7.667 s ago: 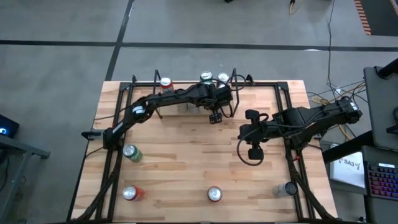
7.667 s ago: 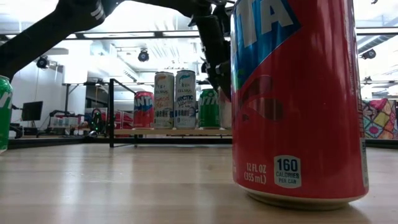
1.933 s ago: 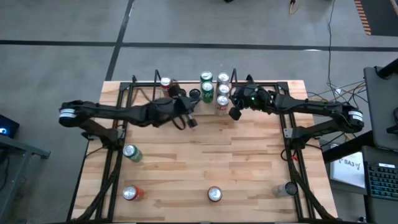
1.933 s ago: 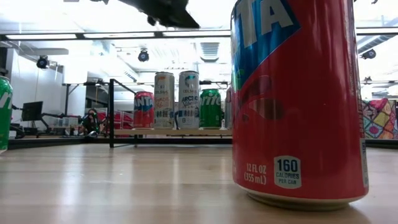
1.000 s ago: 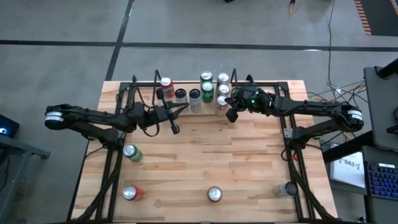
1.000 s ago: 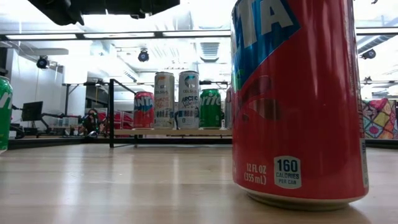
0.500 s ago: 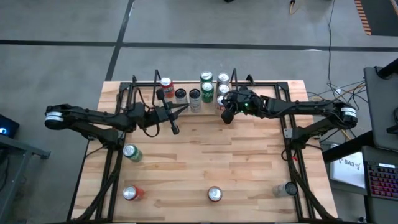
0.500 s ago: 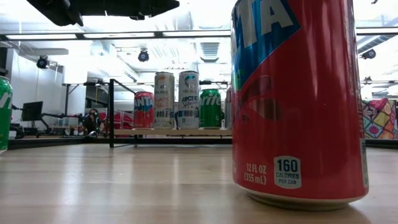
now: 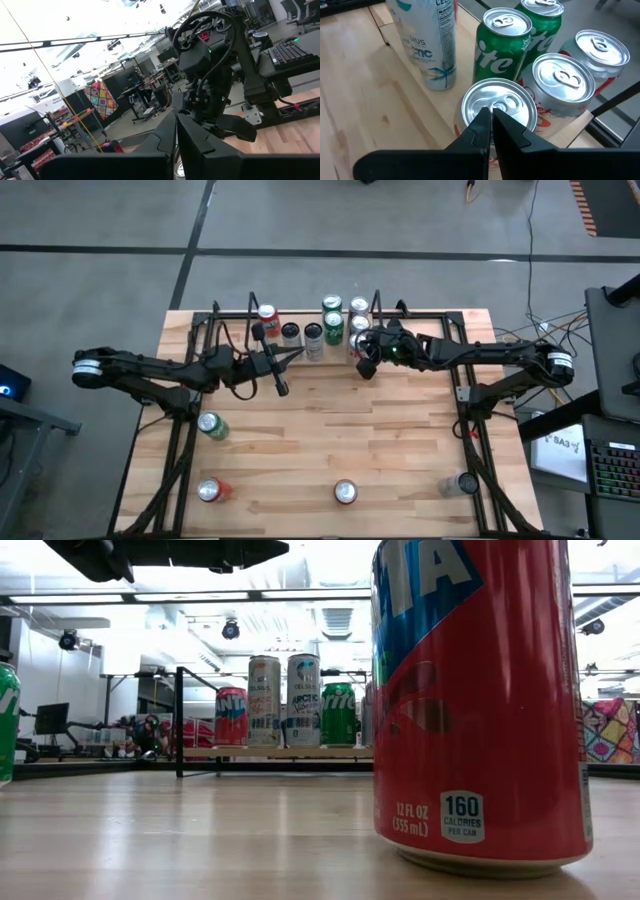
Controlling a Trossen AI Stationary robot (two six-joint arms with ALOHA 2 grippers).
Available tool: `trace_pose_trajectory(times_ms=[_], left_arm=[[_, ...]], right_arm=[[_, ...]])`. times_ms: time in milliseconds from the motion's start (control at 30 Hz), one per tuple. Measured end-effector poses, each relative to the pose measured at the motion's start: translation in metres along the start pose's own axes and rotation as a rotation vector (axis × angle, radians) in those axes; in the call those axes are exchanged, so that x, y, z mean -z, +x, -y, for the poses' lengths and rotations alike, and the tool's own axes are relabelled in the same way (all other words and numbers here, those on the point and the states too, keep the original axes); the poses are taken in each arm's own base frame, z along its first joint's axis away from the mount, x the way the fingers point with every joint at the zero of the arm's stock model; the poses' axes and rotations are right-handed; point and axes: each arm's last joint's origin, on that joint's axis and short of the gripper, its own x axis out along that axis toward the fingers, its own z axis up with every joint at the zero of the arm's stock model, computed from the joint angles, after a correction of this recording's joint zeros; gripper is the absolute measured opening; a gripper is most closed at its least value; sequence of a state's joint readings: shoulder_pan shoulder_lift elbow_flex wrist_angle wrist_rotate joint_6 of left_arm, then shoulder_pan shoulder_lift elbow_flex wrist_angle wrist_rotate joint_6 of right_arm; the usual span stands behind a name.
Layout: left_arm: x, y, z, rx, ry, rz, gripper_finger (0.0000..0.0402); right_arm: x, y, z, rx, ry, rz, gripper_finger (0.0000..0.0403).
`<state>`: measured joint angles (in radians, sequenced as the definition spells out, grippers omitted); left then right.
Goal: Sort soda cans
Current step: Put the red silver soda can on the shelf and align it with the other red silver soda cans
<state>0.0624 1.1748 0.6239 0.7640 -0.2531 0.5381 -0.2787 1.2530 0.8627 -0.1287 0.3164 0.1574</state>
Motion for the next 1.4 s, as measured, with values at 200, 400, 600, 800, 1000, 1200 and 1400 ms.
trace_pose_trajectory(times_ms=[200, 400, 600, 800, 1000, 1200, 1400], left_arm=[[0.0, 0.0, 0.0, 0.0, 0.0, -0.001, 0.0], [0.0, 0.0, 0.0, 0.001, 0.0, -0.002, 0.0], [0.0, 0.0, 0.0, 0.001, 0.001, -0.003, 0.0], [0.0, 0.0, 0.0, 0.001, 0.001, -0.002, 0.0], [0.0, 0.0, 0.0, 0.001, 0.0, -0.002, 0.0], [0.0, 0.0, 0.0, 0.001, 0.0, -0.001, 0.0], [0.0, 0.0, 0.0, 0.001, -0.001, -0.001, 0.0]], right_arm=[[0.0, 0.0, 0.001, 0.046, -0.001, 0.003, 0.0009], [0.0, -0.002, 0.002, 0.049, 0.007, 0.007, 0.0009], [-0.006, -0.012, 0.0, 0.031, 0.02, 0.047, 0.0009], [-0.01, -0.02, -0.005, -0.005, 0.043, 0.091, 0.0009], [-0.011, -0.014, -0.007, -0.005, 0.029, 0.109, 0.0009], [-0.01, -0.01, -0.007, 0.009, 0.004, 0.109, 0.0009], [-0.004, -0.008, -0.005, 0.059, -0.021, 0.051, 0.0009]])
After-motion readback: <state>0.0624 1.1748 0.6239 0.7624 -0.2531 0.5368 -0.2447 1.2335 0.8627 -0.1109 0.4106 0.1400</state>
